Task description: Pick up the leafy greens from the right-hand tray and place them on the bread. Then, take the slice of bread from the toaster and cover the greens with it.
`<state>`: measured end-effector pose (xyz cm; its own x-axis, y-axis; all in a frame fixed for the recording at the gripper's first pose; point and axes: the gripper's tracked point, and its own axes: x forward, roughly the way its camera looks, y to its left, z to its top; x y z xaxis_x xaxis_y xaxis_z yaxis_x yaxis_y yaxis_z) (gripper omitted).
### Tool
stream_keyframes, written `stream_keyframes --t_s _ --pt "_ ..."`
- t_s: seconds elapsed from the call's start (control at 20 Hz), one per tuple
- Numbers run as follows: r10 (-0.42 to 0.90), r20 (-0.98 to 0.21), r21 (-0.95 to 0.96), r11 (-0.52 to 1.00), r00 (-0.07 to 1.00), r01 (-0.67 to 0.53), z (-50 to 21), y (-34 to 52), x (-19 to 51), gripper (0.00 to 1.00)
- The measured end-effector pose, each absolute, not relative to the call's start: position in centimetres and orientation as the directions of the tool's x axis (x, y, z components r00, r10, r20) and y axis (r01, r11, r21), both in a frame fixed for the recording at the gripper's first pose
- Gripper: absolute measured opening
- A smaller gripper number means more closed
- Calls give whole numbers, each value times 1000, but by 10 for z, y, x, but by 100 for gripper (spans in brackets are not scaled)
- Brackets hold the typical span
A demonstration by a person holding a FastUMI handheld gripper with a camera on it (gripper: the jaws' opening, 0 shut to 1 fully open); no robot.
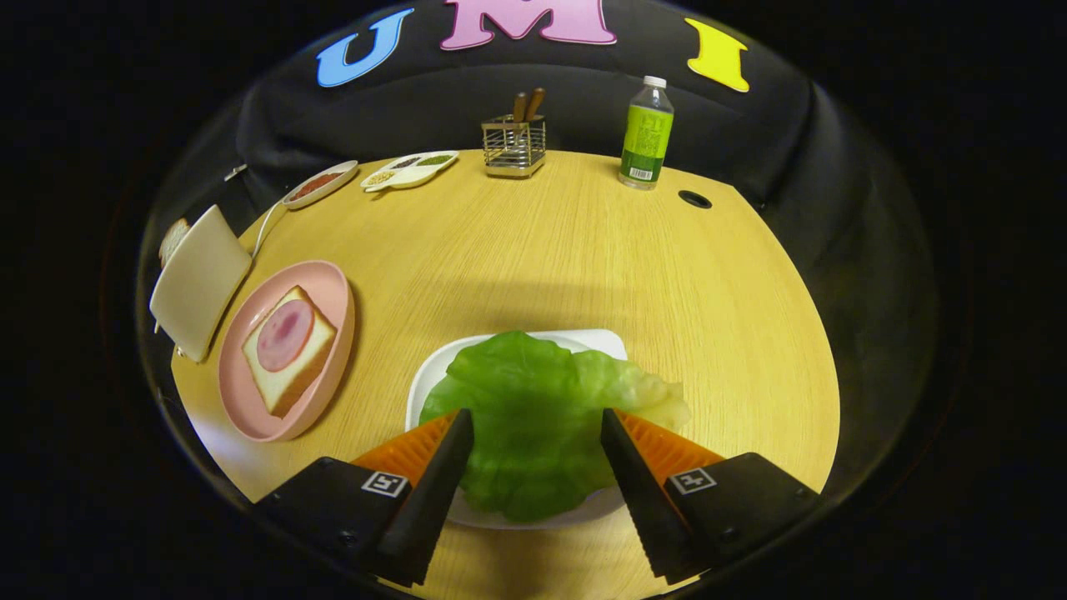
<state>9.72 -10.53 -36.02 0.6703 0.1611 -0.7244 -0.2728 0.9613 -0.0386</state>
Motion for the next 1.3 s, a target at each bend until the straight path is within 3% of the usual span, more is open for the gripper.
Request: stream_keyframes --t_s 0.25,0.35,0.45,0.6,0.7,0.9,1.3 --pt "172 -735 -37 956 656 -293 -362 -104 96 94" --pt "176 -733 -44 952 657 -303 -361 -103 96 81" --pt "181 -733 -38 952 656 -304 -360 -103 96 81" --pt "182 -715 -40 953 675 -299 -361 -99 95 32" --pt "171 -714 -49 955 679 -291 -360 -99 91 13" --pt "211 -735 30 959 644 -281 -360 -95 89 6" --pt "219 -705 7 953 674 -303 -329 -84 80 6"
